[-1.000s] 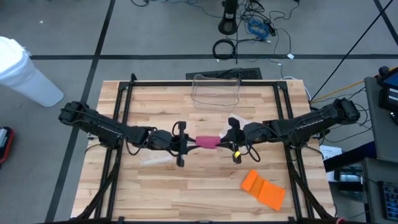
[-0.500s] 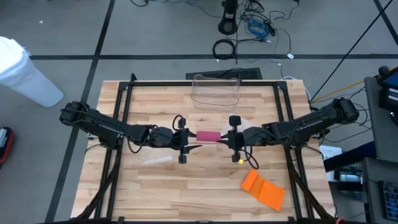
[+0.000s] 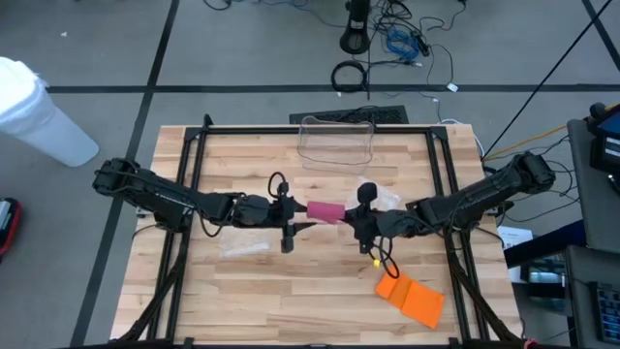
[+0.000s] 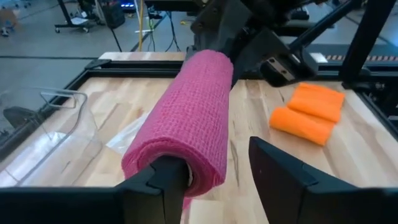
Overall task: Roll bandage
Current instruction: Roll the pink bandage
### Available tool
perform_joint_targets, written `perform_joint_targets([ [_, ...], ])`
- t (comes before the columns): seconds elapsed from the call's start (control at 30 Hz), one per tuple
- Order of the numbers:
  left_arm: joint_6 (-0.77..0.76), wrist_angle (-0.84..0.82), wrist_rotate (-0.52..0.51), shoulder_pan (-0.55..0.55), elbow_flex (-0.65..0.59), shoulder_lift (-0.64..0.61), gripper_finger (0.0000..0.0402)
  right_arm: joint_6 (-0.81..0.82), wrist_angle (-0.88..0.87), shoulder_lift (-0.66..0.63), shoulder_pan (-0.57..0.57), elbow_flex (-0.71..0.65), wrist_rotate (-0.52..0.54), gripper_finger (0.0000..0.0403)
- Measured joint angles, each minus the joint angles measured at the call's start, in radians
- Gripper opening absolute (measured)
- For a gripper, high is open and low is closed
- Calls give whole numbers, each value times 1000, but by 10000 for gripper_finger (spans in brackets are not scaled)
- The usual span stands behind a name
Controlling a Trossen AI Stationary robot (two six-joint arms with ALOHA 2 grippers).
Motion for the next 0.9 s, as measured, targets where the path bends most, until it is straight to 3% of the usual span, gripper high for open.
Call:
perform_joint_targets([
  [0.13, 8, 0, 4, -1, 0, -1, 135, -28, 13, 0, 13, 0, 3, 5],
  [0.4, 109, -10, 35, 0, 0, -2, 18, -59, 25, 0, 16, -3, 4, 4],
  [0.6, 196, -19, 53, -1, 1, -3, 30, -74, 30, 0, 29, -3, 3, 5],
  [0.73, 200, -19, 36, -2, 3, -4, 31, 95, 48, -1, 40, -4, -4, 31],
  [0.9, 221, -30, 39, -12, 3, -4, 20, 389, 42, -8, 27, -5, -158, 63],
])
